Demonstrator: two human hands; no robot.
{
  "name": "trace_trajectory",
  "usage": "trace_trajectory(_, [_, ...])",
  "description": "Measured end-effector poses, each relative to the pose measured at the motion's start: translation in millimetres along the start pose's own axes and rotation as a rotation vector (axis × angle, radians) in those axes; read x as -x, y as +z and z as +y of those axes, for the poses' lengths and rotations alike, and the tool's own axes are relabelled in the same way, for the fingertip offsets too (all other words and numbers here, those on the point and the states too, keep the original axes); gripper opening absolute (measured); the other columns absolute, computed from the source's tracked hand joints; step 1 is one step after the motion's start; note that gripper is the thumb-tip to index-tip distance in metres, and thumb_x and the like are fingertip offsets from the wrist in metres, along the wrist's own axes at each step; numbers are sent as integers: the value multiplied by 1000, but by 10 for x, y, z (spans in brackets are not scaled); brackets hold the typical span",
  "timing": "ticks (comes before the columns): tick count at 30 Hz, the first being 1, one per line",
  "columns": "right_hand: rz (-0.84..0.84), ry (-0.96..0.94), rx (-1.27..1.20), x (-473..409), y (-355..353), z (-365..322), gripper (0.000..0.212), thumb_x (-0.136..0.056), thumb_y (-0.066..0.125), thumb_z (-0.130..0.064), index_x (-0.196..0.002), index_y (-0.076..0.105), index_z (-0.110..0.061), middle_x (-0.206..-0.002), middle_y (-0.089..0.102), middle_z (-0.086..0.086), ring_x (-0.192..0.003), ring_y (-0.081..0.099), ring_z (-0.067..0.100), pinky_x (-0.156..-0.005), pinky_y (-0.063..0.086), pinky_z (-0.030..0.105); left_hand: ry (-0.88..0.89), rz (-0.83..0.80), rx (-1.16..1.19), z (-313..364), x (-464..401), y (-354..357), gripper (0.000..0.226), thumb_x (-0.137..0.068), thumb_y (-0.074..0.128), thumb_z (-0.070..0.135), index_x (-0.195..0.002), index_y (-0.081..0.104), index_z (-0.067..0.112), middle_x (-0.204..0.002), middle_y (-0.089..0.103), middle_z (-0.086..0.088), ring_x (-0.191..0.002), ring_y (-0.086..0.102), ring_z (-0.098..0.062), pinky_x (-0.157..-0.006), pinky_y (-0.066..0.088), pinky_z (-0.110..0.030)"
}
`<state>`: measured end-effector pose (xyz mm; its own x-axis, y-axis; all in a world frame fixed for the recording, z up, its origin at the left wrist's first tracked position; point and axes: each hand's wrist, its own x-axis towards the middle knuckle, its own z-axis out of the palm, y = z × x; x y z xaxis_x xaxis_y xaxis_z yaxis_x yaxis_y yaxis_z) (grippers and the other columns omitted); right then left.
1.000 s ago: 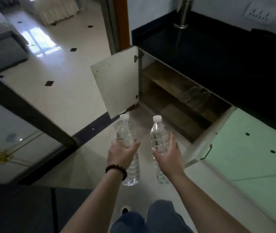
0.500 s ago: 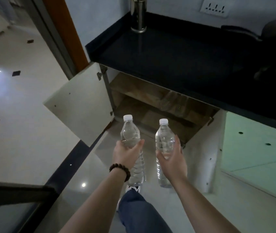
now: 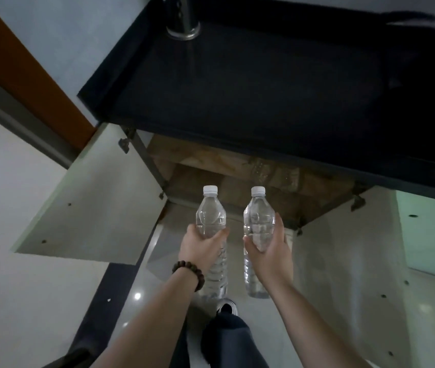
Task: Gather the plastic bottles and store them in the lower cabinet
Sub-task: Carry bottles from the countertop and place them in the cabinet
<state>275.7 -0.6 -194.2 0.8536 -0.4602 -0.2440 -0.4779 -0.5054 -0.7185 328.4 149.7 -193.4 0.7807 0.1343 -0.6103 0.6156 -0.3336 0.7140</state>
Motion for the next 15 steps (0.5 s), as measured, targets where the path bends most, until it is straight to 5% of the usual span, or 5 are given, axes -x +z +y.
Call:
trace_trajectory(4, [26, 41, -18, -343, 375, 36, 84, -82, 64, -46, -148, 14, -31, -138, 52, -1, -111, 58, 18, -76, 45, 28, 1, -45, -44, -38, -581, -34, 49, -60, 73, 53, -97, 52, 29, -89, 67, 7, -74, 68, -9, -59, 54, -29])
trace_trajectory(7, [80, 41, -60, -714, 774, 82, 85, -81, 65, -45, -147, 13, -35, -135, 52, -9, -110, 57, 14, -72, 42, 23, 53, -55, -49, -82, -1171, -26, 40, -61, 74, 51, -91, 57, 30, -82, 68, 11, -68, 65, -3, -57, 48, -25])
trace_trajectory(10, [108, 22, -160, -1188, 1240, 163, 78, -79, 67, -41, -143, 22, -38, -125, 56, -15, -103, 60, 11, -67, 45, 19, 140, -61, -103, -98, -1855, 12, 50, -61, 74, 56, -95, 57, 24, -80, 65, 11, -69, 62, -4, -55, 42, -22])
trace_trajectory(15, [174, -94, -300, -2075, 1897, 346, 62, -78, 71, -32, -132, 40, -31, -113, 61, -11, -103, 61, 15, -80, 45, 29, 307, -53, -179, 17, -2971, 87, 40, -66, 73, 59, -89, 61, 28, -79, 63, 16, -68, 56, 0, -52, 37, -19])
